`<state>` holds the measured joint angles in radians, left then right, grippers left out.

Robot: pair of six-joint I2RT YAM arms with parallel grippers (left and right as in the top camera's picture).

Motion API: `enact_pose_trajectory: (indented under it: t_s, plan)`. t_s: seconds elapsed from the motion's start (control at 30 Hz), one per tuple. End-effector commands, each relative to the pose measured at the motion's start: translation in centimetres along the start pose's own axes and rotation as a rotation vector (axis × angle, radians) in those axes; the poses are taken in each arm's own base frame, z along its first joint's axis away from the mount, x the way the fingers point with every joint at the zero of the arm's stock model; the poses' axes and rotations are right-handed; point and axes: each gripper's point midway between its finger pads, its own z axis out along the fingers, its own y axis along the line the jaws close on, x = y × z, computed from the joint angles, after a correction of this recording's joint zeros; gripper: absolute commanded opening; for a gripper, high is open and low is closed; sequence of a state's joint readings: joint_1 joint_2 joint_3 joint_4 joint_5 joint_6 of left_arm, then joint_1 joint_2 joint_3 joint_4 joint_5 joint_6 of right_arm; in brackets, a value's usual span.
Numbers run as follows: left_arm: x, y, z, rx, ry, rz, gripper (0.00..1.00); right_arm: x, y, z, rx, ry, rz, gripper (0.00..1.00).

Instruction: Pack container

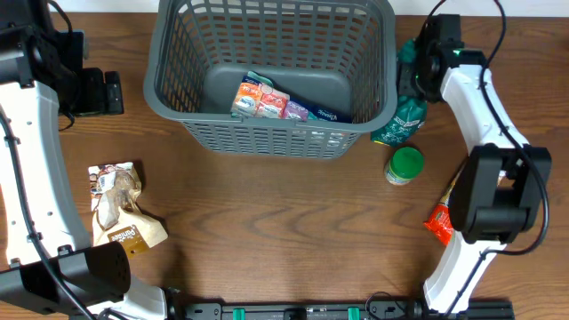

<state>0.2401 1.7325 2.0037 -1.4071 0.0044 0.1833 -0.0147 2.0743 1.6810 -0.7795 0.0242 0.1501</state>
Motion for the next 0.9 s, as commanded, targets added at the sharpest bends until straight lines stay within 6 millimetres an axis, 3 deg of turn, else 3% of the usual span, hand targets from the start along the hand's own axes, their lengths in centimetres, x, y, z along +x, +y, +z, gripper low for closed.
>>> enact_pose_trajectory:
  t_s: [0.0, 0.2, 0.27, 0.33, 0.53, 0.6, 0.87]
  plan:
    - [0.0, -0.4, 0.0, 0.023, 0.000, 0.001, 0.99, 1.5, -0.3, 2.1, 0.002, 0.069, 0.019, 0.99]
    - [0.0, -0.4, 0.0, 0.022, 0.000, 0.002, 0.99, 3.0, -0.2, 3.8, -0.003, 0.129, 0.018, 0.98]
    - [0.0, -0.4, 0.0, 0.022, 0.000, 0.002, 0.98, 3.2, -0.3, 3.9, -0.001, 0.137, 0.019, 0.90]
    - [0.0, -0.4, 0.0, 0.022, 0.000, 0.001, 0.98, 3.5, -0.4, 3.9, 0.005, 0.149, 0.018, 0.77]
    - [0.0, -0.4, 0.0, 0.022, 0.000, 0.001, 0.99, 3.8, -0.5, 3.9, 0.007, 0.163, 0.019, 0.14]
    - [0.0, -0.4, 0.0, 0.022, 0.000, 0.001, 0.98, 4.0, -0.7, 3.8, 0.010, 0.170, 0.022, 0.01]
    - [0.0, -0.4, 0.0, 0.023, 0.000, 0.001, 0.99, 4.2, -1.0, 3.7, 0.010, 0.182, 0.046, 0.01]
